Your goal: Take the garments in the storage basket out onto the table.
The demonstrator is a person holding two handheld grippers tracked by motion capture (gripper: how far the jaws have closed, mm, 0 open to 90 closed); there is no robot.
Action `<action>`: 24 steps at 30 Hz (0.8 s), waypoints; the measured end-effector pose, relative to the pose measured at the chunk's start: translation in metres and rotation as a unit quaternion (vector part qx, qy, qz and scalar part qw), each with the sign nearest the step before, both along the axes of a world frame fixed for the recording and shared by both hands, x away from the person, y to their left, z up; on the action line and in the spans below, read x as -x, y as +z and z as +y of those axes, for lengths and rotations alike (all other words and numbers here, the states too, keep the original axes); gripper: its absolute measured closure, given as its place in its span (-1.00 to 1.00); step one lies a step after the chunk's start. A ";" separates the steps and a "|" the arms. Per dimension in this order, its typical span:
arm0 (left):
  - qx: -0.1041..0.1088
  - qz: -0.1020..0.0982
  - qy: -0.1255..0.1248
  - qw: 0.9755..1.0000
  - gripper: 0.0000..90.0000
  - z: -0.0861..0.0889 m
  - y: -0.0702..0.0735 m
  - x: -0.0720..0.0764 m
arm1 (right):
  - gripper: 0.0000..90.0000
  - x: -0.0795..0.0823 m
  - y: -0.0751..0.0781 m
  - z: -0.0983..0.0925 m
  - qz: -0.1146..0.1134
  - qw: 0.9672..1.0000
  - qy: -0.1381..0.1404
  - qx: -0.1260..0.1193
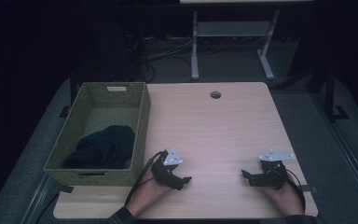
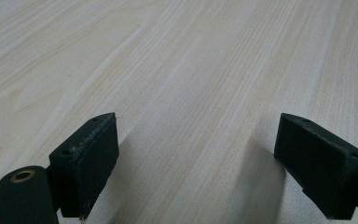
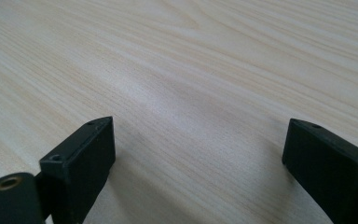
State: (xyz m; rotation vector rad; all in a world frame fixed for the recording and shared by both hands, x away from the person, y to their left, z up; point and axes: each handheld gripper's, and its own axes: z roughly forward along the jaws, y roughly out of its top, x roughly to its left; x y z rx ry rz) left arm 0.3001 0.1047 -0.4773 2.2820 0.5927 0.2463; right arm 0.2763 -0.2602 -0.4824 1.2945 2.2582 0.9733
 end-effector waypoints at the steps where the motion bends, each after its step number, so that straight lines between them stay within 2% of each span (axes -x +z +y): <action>1: 0.000 0.000 0.000 1.000 -0.71 0.000 0.000 0.000 | -0.80 0.000 0.000 0.000 0.000 1.000 0.000 0.000; 11: 0.000 0.001 0.003 1.000 -0.71 0.000 0.000 0.000 | -0.80 0.000 0.000 0.000 0.001 1.000 0.000 0.000; 17: 0.005 0.009 0.007 1.000 -0.70 0.000 0.002 -0.001 | -0.80 0.000 0.000 0.000 0.000 1.000 0.000 0.000; 24: 0.011 0.002 0.009 1.000 -0.70 0.000 0.012 -0.002 | -0.80 0.000 0.000 0.000 0.000 1.000 0.001 0.000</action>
